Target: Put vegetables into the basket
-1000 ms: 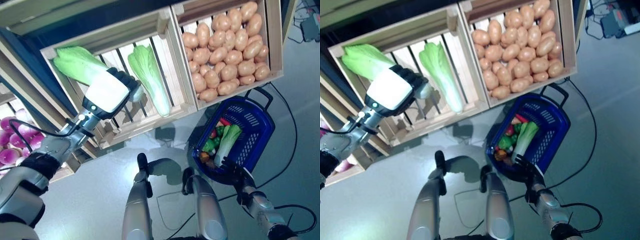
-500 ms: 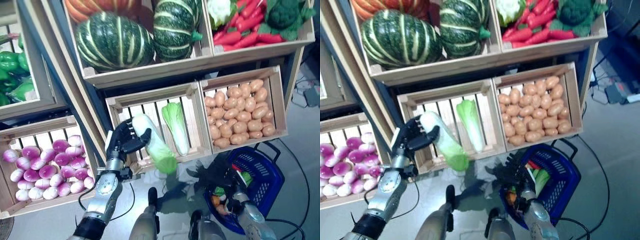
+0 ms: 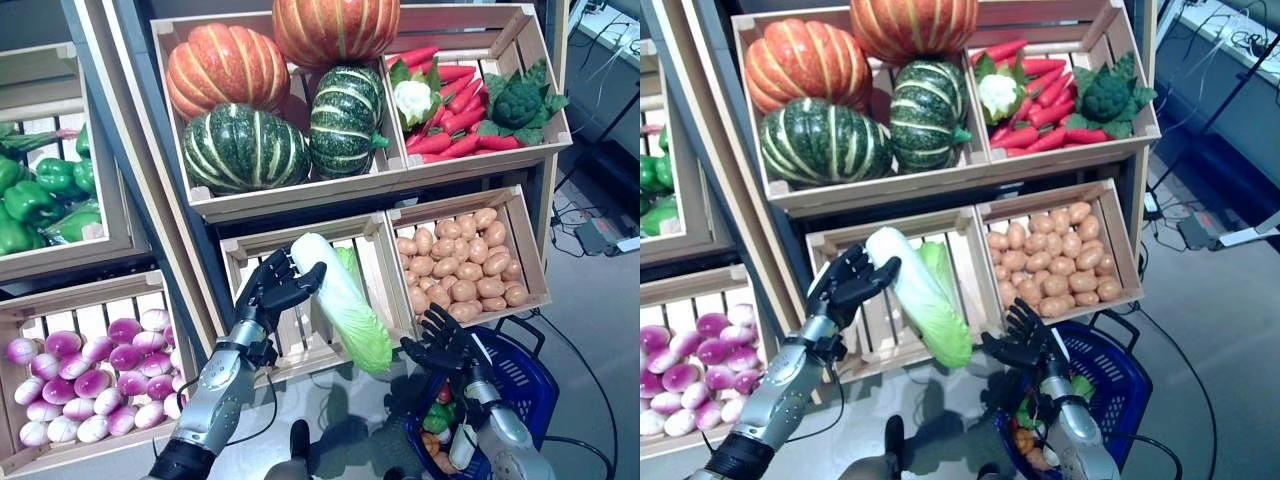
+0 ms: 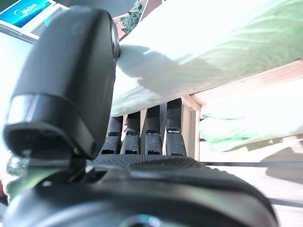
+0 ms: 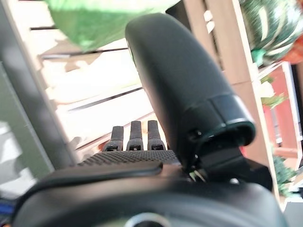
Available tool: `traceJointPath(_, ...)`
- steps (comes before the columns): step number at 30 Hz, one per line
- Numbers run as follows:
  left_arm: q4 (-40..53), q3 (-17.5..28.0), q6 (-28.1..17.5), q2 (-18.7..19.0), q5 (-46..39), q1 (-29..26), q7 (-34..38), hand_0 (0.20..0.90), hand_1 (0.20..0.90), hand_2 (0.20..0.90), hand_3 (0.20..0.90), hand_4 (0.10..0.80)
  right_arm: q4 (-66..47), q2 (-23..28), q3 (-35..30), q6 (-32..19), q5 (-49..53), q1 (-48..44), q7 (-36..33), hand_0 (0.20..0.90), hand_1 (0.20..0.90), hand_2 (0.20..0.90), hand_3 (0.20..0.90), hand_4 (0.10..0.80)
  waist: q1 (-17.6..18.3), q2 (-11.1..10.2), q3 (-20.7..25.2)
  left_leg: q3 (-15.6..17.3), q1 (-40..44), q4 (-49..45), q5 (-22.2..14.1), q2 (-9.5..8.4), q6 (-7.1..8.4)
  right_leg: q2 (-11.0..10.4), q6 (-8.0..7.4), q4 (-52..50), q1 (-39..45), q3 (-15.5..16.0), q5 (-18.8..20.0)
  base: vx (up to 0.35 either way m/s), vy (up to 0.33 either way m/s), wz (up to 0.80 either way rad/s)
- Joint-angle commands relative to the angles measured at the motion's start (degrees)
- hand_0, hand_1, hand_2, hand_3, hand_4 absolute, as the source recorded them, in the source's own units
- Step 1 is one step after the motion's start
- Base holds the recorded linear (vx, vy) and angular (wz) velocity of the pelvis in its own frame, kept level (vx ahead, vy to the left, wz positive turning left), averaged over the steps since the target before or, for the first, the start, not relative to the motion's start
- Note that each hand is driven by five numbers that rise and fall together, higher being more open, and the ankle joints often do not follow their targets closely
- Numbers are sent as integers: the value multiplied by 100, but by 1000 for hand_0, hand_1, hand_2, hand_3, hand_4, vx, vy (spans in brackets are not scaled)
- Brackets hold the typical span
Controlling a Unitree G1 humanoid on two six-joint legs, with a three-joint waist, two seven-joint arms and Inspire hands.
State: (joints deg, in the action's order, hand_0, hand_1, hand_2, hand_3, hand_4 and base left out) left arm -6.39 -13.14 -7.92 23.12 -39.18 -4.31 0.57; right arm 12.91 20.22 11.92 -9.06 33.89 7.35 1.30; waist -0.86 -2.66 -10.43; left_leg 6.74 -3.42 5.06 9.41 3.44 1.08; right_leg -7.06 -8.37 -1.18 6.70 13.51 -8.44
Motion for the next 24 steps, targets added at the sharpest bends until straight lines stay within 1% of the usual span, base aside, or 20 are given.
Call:
traceJointPath(1,639,164,-380,17,-306,-307,-305,300,300,300,300,400,-692,359,112,331,242,-297,1080,900,900,900,900,800,-9,-103,502,-8,494,-6,-893,-4,96,-302,-10,256,-383,32,922,0,0,0)
traceJointPath(2,649,149,-361,47,-310,-322,-356,300,300,300,300,400,-732,471,127,492,441,-347,1325,900,900,900,900,800,-16,-112,507,-4,507,-6,-894,4,98,-306,-15,257,-376,41,926,-43,-35,-1)
traceJointPath(3,678,111,-337,95,-232,-357,-376,300,300,300,300,400,-835,662,140,832,774,-438,1741,900,900,900,900,800,-31,-128,515,-4,512,-6,-889,19,113,-309,-16,253,-370,64,930,-46,-42,1)
traceJointPath(4,673,85,-325,130,-179,-384,-403,300,300,300,300,400,-869,774,150,986,814,-486,1963,900,900,900,900,800,-39,-139,518,-8,517,-6,-888,24,120,-308,-14,251,-364,76,928,-47,-46,2)
traceJointPath(5,635,44,-314,187,-210,-446,-464,300,300,300,300,400,-915,999,171,1123,894,-603,2235,900,900,900,900,800,-51,-156,524,-11,527,-6,-889,28,121,-310,-18,249,-358,85,935,-36,-40,3)
traceJointPath(7,591,-48,-244,260,-240,-554,-510,300,300,300,300,400,-1002,1357,247,1531,1211,-856,2598,900,900,900,900,800,-84,-177,541,-27,548,-6,-886,37,140,-317,-30,272,-327,106,960,-26,-37,3)
traceJointPath(9,513,-138,-215,311,-226,-654,-562,300,300,300,300,400,-973,1600,301,1763,1571,-1092,2897,900,900,900,900,800,-113,-193,579,-39,565,-6,-891,38,149,-325,-36,314,-301,122,991,-11,-26,5)
traceJointPath(16,409,-289,-146,418,-293,-861,-691,300,300,300,300,400,-1147,1843,587,2548,1927,-1668,3618,900,900,900,900,800,-158,-193,721,-79,587,-6,-898,52,191,-326,-46,414,-235,141,1031,-1,-9,3)
traceJointPath(17,402,-290,-144,444,-334,-871,-724,300,300,300,300,400,-1181,1873,643,2532,1776,-1728,3767,900,900,900,900,800,-163,-193,739,-80,591,-6,-900,52,195,-322,-45,408,-233,142,1022,0,0,0)
traceJointPath(19,391,-309,-129,468,-382,-909,-713,300,300,300,300,400,-1269,1986,791,2529,1560,-1900,3792,900,900,900,900,800,-168,-193,766,-83,602,-6,-893,58,205,-323,-40,407,-223,145,1017,0,0,0)
traceJointPath(21,402,-373,-128,474,-437,-955,-682,300,300,300,300,400,-1315,2067,979,2665,1610,-2101,3810,900,900,900,900,800,-174,-185,802,-94,614,-6,-893,52,211,-320,-35,407,-217,147,1014,0,0,0)
traceJointPath(24,383,-437,-133,442,-487,-1002,-666,300,300,300,300,400,-1318,2010,1159,2801,1766,-2311,3915,900,900,900,900,800,-182,-176,849,-106,625,-6,-913,43,208,-319,-33,425,-198,149,1004,6,12,5)
